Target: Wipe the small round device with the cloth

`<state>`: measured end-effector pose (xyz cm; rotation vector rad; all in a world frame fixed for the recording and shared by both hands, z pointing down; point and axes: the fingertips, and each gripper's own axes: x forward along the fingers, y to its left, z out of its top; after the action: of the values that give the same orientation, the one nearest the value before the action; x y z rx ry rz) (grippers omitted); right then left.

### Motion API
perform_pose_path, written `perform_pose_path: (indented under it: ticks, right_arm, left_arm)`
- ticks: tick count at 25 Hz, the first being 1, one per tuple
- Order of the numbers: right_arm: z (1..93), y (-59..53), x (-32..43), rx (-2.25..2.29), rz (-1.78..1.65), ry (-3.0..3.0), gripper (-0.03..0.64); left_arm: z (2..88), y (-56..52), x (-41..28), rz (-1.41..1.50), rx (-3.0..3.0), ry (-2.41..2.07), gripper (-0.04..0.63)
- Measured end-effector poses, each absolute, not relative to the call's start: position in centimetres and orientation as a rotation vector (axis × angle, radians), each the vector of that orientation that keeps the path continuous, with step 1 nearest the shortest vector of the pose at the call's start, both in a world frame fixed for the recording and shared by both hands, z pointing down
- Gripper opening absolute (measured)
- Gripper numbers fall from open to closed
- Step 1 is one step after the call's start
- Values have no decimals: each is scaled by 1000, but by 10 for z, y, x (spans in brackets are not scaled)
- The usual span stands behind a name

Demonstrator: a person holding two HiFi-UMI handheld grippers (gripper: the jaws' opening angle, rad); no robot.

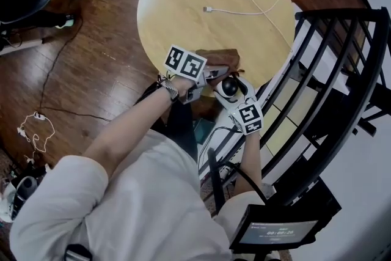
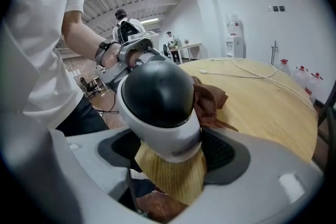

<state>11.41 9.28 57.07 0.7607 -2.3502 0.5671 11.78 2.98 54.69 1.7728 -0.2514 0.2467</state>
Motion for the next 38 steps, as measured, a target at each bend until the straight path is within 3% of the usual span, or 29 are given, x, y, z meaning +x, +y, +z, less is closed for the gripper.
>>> perform_pose_path:
  ticks: [14, 20, 29, 38]
  right_arm:
    - [570, 93, 115, 926, 603, -2312, 359]
    - [568, 89, 116, 1216, 771, -2278, 353]
    - [566, 87, 112, 1442, 810, -2213, 347]
    - [573, 93, 106, 1451, 712, -2091, 344]
  left_arm:
    - [574, 29, 109, 750, 2060, -394, 40]
    - [538, -9, 92, 274, 1984, -555, 40]
    - [501, -16, 86, -38, 1901, -445, 40]
    - [503, 14, 103, 71, 1924, -344, 40]
